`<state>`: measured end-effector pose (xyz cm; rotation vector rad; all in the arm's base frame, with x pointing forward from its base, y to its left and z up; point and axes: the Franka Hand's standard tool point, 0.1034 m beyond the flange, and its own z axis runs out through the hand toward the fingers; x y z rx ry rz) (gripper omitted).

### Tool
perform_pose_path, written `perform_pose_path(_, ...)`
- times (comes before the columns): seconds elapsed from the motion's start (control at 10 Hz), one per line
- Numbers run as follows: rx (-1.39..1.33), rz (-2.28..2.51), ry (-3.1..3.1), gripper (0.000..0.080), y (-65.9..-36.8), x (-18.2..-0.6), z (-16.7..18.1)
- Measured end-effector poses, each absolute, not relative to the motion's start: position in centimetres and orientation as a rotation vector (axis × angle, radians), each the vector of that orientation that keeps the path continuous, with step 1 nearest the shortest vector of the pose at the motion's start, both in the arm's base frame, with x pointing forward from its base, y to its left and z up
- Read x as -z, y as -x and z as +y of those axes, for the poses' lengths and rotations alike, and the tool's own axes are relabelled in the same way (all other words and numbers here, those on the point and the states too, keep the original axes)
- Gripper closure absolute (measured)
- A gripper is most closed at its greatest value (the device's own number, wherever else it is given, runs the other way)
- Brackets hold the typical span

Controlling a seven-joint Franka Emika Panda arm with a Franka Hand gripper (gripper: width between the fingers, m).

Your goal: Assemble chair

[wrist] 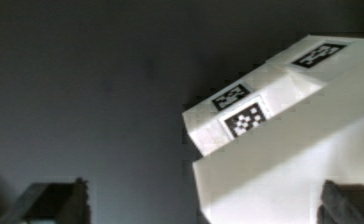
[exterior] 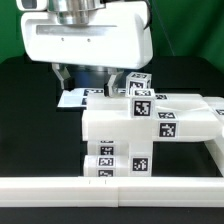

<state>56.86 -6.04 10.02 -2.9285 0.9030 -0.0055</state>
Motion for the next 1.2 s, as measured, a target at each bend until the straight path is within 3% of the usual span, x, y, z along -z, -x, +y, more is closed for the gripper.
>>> perform_pose_path(0.1, 0.003, 0.901, 2.926, 0.0151, -57.1, -10.5, -6.3)
perform_pose_path(0.3, -0.02, 0.871, 2.901, 0.0151, -58.1, -13.6, -5.6)
perform_pose_path(0.6, 0.005, 0.839, 2.875, 0.0151, -58.7, -16.7, -1.8)
perform_pose_path(0.8, -0.009, 0.91, 2.856, 0.0151, -58.9, -16.4, 0.3)
perform_pose_path(1.1, -0.012, 0.88, 2.869, 0.0151, -58.9, -16.1, 0.3)
perform_pose_path(1.2, -0.02, 0.742, 2.955, 0.0151, -58.7, -15.3, 0.2)
